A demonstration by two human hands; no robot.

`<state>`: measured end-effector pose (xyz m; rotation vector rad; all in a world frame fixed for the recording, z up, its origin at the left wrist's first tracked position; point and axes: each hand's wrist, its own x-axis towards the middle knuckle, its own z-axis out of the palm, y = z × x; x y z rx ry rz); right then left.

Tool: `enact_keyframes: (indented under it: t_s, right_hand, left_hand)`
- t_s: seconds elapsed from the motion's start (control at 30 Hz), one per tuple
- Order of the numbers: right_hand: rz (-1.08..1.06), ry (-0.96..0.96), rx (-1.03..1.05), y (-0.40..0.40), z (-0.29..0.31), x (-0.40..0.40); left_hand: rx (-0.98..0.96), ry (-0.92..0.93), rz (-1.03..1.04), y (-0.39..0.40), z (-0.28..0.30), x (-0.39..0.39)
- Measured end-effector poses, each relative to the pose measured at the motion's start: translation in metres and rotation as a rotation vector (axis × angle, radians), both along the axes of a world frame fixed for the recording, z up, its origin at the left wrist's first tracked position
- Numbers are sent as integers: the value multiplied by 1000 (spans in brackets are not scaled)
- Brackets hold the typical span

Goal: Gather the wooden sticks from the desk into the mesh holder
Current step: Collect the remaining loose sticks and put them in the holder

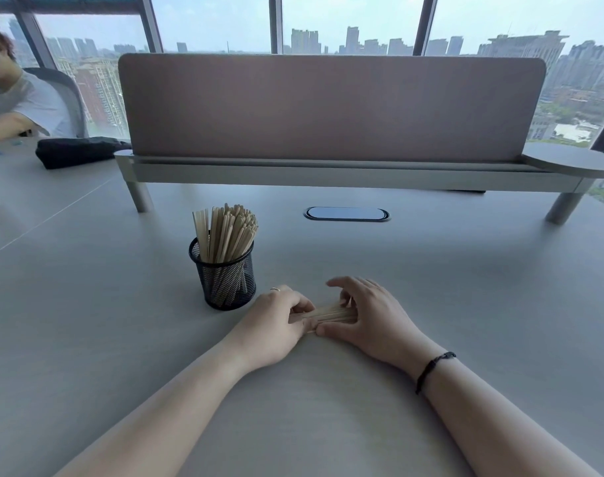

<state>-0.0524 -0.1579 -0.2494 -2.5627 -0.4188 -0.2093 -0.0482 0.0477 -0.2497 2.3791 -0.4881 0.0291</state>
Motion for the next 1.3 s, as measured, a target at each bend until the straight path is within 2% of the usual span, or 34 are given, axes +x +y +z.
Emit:
enact_keyframes:
  t_s: [0.07,0.17,0.3,0.37,0.6,0.73,1.0,1.2,1.3]
  right_hand:
    - [-10,10,40,-1,0,1]
    - [-15,12,57,-1,-2,2]
    - [-16,13,55,-1,-2,1]
    - [-13,11,54,-1,-1,1]
    - [-13,-9,60,-2,-3,3]
    - [-16,-1,89,-4,-5,4]
    - [-15,-11,-4,-2,-5,5]
    - [-20,19,104,-3,-2,4]
    - [-6,15,27,-3,-2,3]
  left_hand:
    - [78,-76,-5,-2,-2,-3]
    - [324,-278,-44,-7,-7,-4]
    - [592,-413,-65,-14,-1,-10]
    - [684,-430,-66,-19,5,-15]
    - [762,-339,1,-27,8,-18]
    - [709,-345,11,-24,9,-21]
    - [583,-350,-2,-20,3,-20]
    - [332,-463,25,-8,1,-16]
    - [83,-505,93,-6,1,-13]
